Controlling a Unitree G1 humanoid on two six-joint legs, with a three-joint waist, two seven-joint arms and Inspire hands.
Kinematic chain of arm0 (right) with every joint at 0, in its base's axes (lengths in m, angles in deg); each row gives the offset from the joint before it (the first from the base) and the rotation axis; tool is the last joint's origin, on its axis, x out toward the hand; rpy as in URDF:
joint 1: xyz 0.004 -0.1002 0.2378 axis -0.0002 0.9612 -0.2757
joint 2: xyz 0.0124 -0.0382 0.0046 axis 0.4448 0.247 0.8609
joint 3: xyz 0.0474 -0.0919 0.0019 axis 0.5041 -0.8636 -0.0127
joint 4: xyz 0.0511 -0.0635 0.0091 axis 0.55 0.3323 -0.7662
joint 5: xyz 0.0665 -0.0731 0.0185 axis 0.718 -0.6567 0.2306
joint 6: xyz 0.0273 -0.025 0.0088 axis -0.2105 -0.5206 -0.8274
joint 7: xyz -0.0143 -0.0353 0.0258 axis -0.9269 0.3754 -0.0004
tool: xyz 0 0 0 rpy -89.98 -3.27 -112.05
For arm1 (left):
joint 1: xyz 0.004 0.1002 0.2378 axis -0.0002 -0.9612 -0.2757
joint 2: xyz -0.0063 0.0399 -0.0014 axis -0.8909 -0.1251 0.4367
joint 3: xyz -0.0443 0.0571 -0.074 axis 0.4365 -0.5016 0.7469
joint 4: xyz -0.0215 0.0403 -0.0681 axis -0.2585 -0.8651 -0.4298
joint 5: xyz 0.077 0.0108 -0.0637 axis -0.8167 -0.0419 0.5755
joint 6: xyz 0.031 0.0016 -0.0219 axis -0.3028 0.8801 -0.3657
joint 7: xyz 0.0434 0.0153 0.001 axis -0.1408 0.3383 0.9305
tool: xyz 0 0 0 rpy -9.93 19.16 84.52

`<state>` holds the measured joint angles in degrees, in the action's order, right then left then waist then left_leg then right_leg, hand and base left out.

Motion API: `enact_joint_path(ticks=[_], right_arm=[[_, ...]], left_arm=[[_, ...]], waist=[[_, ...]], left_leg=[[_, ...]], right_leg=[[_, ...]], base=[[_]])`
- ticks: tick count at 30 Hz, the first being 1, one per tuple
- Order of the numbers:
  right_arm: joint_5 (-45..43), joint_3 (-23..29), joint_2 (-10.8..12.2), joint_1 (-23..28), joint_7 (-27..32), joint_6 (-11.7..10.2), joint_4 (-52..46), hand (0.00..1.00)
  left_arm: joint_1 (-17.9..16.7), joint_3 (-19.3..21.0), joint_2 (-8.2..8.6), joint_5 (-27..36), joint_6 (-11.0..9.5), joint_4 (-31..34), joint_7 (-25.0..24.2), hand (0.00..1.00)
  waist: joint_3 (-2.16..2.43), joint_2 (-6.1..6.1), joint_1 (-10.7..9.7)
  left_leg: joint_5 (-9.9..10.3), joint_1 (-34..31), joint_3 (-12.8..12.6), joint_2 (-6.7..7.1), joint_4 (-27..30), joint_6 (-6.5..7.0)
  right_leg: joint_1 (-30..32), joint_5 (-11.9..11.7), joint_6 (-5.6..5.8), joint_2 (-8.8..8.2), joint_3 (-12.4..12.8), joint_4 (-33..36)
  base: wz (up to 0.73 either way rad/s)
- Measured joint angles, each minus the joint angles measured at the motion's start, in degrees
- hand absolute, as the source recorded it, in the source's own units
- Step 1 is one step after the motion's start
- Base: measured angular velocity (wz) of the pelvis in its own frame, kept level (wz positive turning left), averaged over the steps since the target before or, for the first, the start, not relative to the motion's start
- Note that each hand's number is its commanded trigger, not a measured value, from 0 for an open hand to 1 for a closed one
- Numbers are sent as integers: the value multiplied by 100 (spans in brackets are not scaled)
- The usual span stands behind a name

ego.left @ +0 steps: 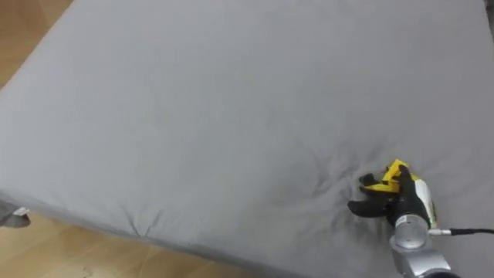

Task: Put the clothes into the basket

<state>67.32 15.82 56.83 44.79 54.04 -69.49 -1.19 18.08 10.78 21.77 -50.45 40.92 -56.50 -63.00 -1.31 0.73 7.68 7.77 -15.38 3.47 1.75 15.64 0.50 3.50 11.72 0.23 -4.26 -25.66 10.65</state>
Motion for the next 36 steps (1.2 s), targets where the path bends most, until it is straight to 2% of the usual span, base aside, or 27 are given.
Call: enact_joint_path(ticks=[2, 3, 5, 8, 12, 20, 23, 27, 28, 31, 32, 33, 36], right_arm=[[1, 57, -222, -39, 90, 3, 72, 100], [1, 81, -367, -71, 132, -1, 216, 100], [-8, 156, -519, -86, 194, 6, 382, 100], [-22, 155, -581, -77, 223, 18, 480, 100], [-17, 160, -757, -112, 166, 134, 695, 100], [3, 158, -777, -217, -20, 258, 718, 100], [143, 168, -776, -183, -84, 263, 717, 100], [308, 281, -761, 39, -229, 264, 681, 100], [349, 312, -754, 87, -277, 263, 674, 100], [616, 666, -746, 341, -331, 258, 434, 100], [673, 799, -748, 452, -340, 256, 378, 100], [712, 880, -748, 487, -350, 278, 355, 100], [916, 1130, -759, 691, -390, 409, 85, 100]], left_arm=[[-7, -4, -16, -14, 60, 13, -13, 0], [-11, -6, -14, -54, 116, 13, -27, 0], [27, -10, -17, -126, 239, 23, -35, 0], [70, -30, -16, -126, 309, 9, -35, 0], [350, -64, -17, -122, 355, 10, -44, 0], [766, -423, -78, -107, 353, 18, -75, 0], [784, -491, -94, -70, 353, 31, -92, 0], [638, -463, -161, -65, 324, 290, -89, 0], [612, -433, -195, -75, 317, 295, -89, 0], [390, -226, -214, -129, 255, 541, -90, 0], [280, -103, -222, -128, 203, 601, -82, 0], [232, -31, -222, -127, 195, 633, -72, 0], [12, 208, -227, -131, 186, 673, -40, 0]], waist=[[23, -63, 49], [10, -125, 48], [46, -190, 49], [59, -208, 46], [74, -207, 44], [79, -125, 10], [83, -90, -49], [86, -32, -89], [82, 1, -99], [85, 58, -169], [60, 126, -254], [76, 113, -296], [90, 232, -320]], left_leg=[[-15, -127, 66, 13, 19, 13], [-33, -160, 101, 19, 18, 22], [-65, -198, 158, 41, 15, 25], [-125, -213, 164, 46, -10, 16], [-176, -327, 126, 39, -19, 16], [-190, -407, 35, 52, -38, 33], [-194, -349, 33, 80, -42, 40], [-207, -54, -83, 82, -207, 62], [-215, -16, -136, 74, -245, 74], [-215, 146, -268, 73, -322, 75], [-218, 244, -304, 73, -369, 79], [-220, 301, -348, 67, -401, 82], [-218, 568, -712, 10, -526, 83]], right_leg=[[80, -21, 1, 4, -42, 15], [87, -40, 3, 5, -91, 11], [92, -44, 3, 2, -142, 10], [118, -44, 3, -1, -175, 13], [231, -44, 1, 0, -183, 15], [356, -44, 2, -42, -84, 100], [301, -44, 2, -52, 88, 93], [140, -34, 18, -67, 259, 75], [135, -28, 28, -66, 366, 64], [17, -18, 54, -73, 514, -8], [-57, -7, 71, -82, 541, -8], [-69, -2, 79, -85, 596, -9], [-153, 0, 80, -70, 999, -15]], base=[[22], [22], [17], [9], [15], [-3], [3], [-6], [-22], [-22], [-15], [-30], [-53]])
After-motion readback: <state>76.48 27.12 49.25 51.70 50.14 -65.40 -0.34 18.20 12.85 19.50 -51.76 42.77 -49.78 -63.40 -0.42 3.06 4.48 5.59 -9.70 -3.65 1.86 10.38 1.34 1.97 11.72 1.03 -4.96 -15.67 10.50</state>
